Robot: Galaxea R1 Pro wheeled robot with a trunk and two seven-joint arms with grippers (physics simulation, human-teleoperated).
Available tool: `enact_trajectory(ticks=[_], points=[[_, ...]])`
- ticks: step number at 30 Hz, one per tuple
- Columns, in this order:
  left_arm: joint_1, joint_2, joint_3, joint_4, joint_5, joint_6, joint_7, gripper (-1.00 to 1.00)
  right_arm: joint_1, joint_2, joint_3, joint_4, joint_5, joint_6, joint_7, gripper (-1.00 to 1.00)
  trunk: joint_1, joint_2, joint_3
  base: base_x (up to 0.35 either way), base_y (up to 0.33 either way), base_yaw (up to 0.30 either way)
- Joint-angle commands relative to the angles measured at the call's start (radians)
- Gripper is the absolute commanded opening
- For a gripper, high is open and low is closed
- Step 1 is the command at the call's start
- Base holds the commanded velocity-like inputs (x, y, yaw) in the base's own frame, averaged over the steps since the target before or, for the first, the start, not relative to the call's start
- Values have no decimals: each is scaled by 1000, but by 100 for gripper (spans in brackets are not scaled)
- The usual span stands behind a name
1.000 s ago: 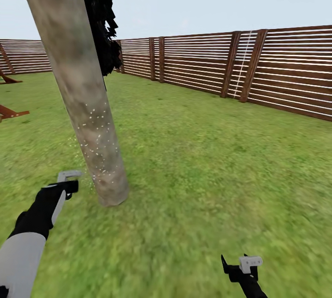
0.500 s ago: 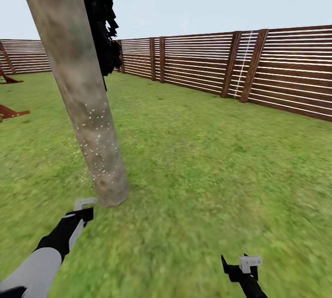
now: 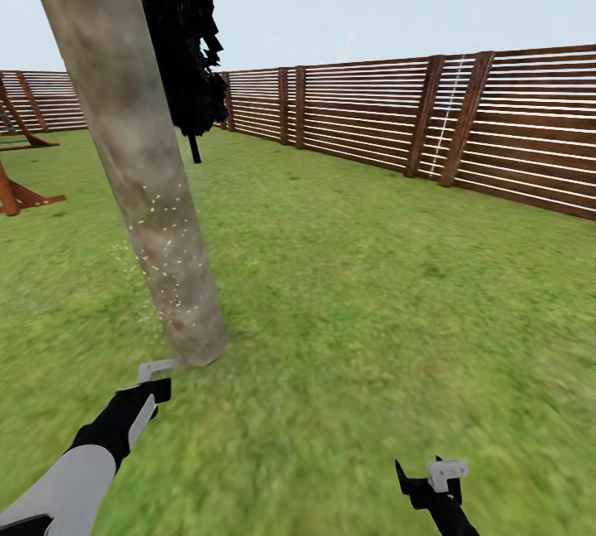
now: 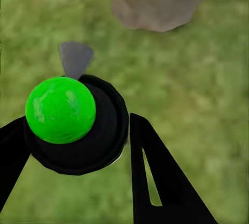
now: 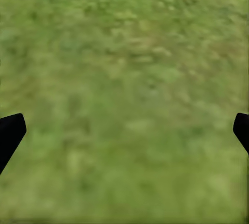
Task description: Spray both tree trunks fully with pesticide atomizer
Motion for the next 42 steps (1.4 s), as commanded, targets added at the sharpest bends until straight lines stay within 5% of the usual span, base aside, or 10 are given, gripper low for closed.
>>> enact_trajectory(ticks=[1, 12, 42], points=[[0, 0, 0, 0, 0, 0, 0, -100, 2, 0, 0, 0, 0, 0, 0, 100, 0, 0, 0, 0, -5, 113], [0, -22, -7, 2, -2, -5, 4, -100, 4, 0, 0, 0, 0, 0, -2, 100, 0, 0, -3, 0, 0, 163], [0, -21, -4, 2, -2, -5, 5, -100, 4, 0, 0, 0, 0, 0, -2, 100, 0, 0, -3, 142, -204, 117]])
